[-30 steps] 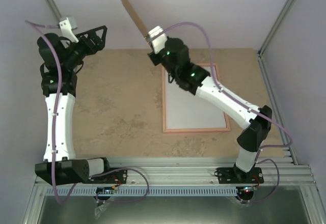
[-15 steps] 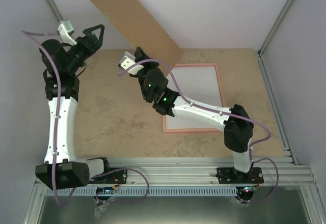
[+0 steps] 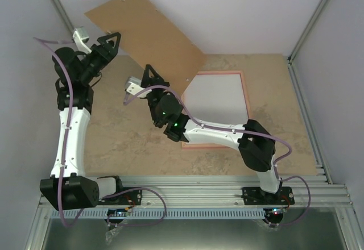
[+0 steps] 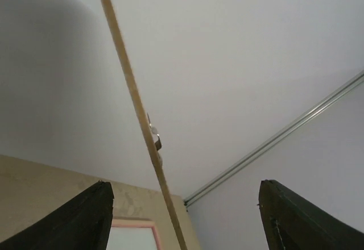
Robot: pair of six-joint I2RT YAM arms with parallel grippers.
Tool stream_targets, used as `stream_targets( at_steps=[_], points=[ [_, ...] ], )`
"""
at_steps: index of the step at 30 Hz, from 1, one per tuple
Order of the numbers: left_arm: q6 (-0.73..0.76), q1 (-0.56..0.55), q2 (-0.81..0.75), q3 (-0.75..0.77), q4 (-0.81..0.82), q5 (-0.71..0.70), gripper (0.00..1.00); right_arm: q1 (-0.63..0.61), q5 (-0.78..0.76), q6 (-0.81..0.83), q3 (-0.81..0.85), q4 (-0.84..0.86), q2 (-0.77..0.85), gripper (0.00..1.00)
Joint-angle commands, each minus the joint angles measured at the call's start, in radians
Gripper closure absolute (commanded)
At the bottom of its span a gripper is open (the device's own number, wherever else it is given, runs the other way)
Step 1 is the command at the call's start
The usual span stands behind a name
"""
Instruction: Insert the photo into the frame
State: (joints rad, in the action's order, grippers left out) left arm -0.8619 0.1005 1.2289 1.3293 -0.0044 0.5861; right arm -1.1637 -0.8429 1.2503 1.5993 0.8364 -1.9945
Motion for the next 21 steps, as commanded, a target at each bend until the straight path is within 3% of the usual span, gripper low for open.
stream_targets(
  at_steps=[1,16,19,21],
  points=[
    [-0.016,-0.009,-0.003,-0.060,0.050,0.021,0.33,-0.011,0.007,0.067,0.007,0.162,-0.013,1.00],
    [-0.038,-0.009,0.008,-0.108,0.078,0.012,0.99,-0.031,0.011,0.224,-0.042,0.330,-0.054,0.99],
    [-0.022,-0.010,0.012,-0.098,0.068,0.009,1.00,-0.034,0.013,0.213,-0.060,0.308,-0.037,0.99],
    [-0.009,-0.009,0.015,-0.088,0.063,0.008,1.00,-0.038,0.006,0.186,-0.069,0.245,-0.018,0.91]
  ],
)
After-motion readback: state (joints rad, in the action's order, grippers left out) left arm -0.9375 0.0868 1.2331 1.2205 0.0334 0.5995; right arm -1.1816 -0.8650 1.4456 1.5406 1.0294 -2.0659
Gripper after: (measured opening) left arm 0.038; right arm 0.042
